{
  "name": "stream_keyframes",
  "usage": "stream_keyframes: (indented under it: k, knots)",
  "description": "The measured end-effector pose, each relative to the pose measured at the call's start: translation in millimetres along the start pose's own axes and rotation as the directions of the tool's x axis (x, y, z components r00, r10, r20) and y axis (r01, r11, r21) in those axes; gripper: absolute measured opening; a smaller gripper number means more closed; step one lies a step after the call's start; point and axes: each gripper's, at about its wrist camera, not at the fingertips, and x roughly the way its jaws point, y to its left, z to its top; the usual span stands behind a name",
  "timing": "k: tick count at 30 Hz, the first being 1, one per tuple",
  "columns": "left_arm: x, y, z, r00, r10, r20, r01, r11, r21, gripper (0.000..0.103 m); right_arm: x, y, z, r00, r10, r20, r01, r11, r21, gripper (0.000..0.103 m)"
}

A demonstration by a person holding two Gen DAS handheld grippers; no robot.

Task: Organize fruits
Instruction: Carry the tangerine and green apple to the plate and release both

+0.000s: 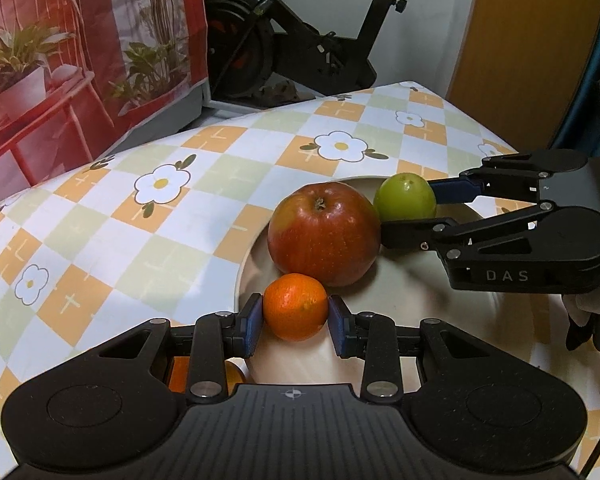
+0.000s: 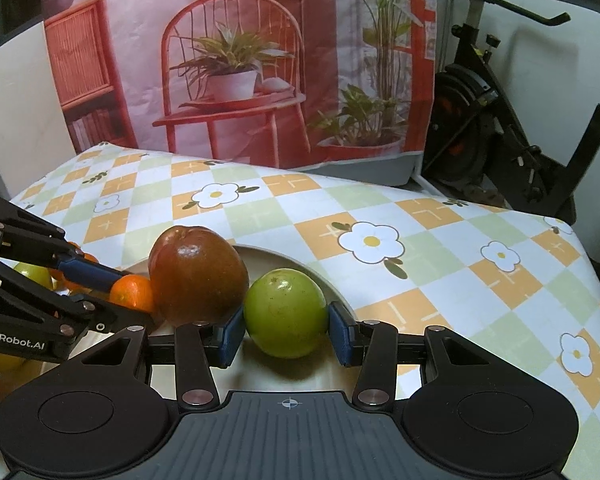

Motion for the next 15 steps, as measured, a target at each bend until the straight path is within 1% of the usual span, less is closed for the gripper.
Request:
stream_keyframes:
  k: [4,7,9,11,15]
  knots:
    - [-1,-2,0,1.000,0.004,0.000,-0.004,1.000,0.007,0.037,0,1,0,1.000,-0.009,-0.009,0.010,1.000,0.013,0.042]
    - [-4,-2,1,1.000,0.002,-0.001,-0.002,1.000,0.001,0.039,-1,2,1,1.000,-0.016,-0.006,0.016,1.000,0.014,0.043]
    - [-8,-1,2,1.000,-0.008,0.008,0.008,1.000,-0.001,0.045,-5,3,2,1.000,-0.022,-0.003,0.022,1.000,0.018,0.044]
    - [-12,-1,3,1.000,-0.009,0.020,0.009,1.000,-0.003,0.048,-10,5,3,1.000,-0.023,0.004,0.023,1.000,0.015,0.046]
    - [-23,-1,3,0.999,-0.011,0.044,0.011,1.000,-0.008,0.048,-23,10,6,0.999,-0.030,0.023,0.030,0.999,0.010,0.047]
